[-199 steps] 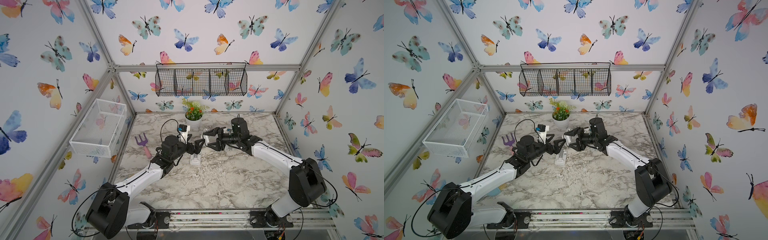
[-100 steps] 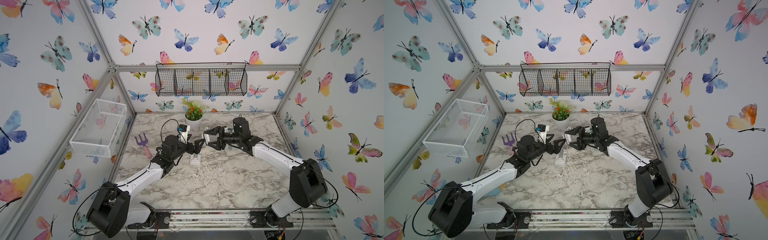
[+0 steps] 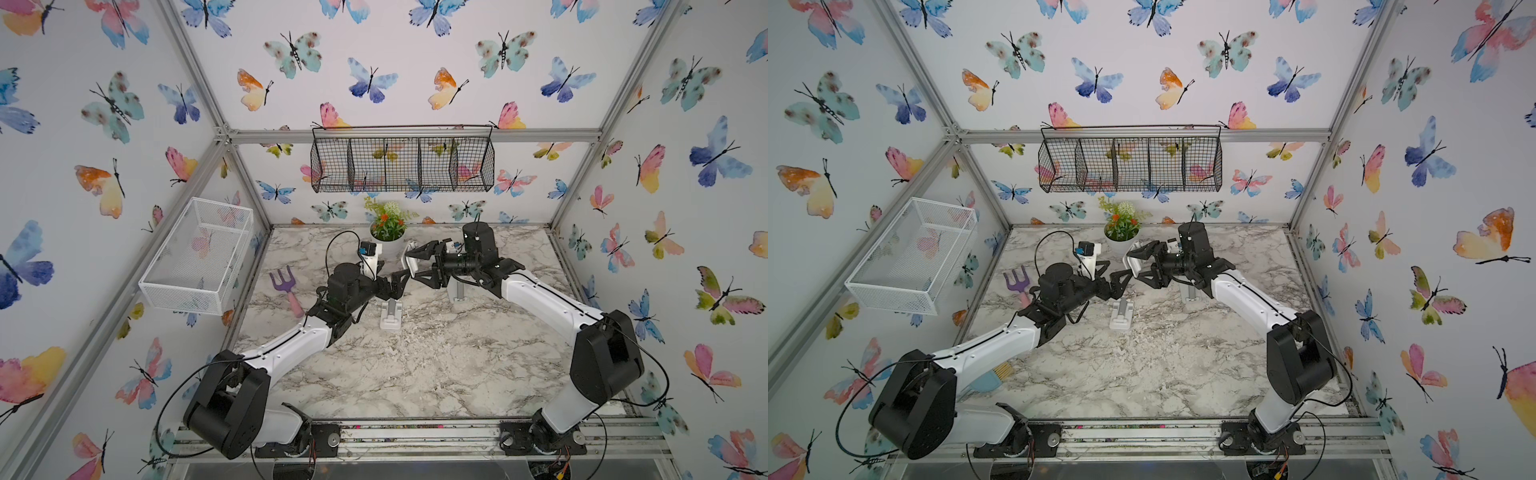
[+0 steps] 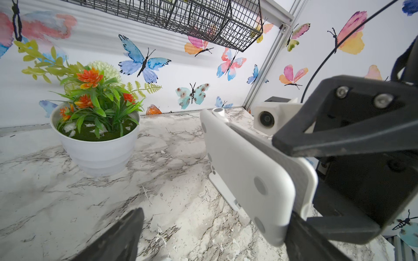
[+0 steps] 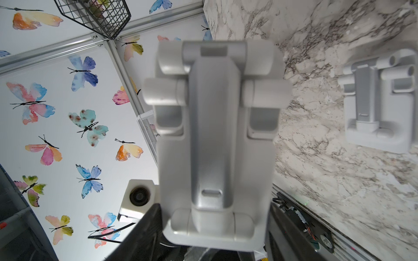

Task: Open the phone stand

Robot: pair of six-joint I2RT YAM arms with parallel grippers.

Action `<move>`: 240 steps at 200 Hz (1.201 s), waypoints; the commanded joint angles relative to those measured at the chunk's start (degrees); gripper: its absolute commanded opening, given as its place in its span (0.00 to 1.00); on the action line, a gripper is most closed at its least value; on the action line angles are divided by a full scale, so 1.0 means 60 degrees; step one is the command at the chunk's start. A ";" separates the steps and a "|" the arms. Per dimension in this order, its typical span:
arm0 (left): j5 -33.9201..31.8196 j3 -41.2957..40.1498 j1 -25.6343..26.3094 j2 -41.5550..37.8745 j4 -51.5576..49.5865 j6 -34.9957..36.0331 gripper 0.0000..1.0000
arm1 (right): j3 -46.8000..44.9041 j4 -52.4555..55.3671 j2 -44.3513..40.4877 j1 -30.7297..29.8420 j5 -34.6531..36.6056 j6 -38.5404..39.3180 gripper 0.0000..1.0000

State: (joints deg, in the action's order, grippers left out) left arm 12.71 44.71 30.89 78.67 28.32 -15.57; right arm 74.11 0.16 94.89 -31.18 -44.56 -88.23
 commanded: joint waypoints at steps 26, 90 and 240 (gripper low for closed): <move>0.0122 0.0718 0.0154 0.0247 0.0459 0.0157 0.38 | -0.0001 -0.0451 0.0084 -0.0429 -0.0765 0.0093 0.30; 0.0266 0.0651 0.0153 0.0214 0.0353 0.0185 0.00 | 0.0144 -0.0714 0.0329 -0.0443 -0.0830 -0.0017 0.25; -0.1327 0.0388 -0.0611 0.0315 -0.0442 0.1235 0.00 | 0.0393 0.0314 -0.0759 -0.0037 -0.1083 -0.0018 0.04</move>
State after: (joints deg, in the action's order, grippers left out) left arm 12.03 47.77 31.59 79.57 26.26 -12.71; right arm 74.41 -2.92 95.74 -31.68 -43.33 -87.77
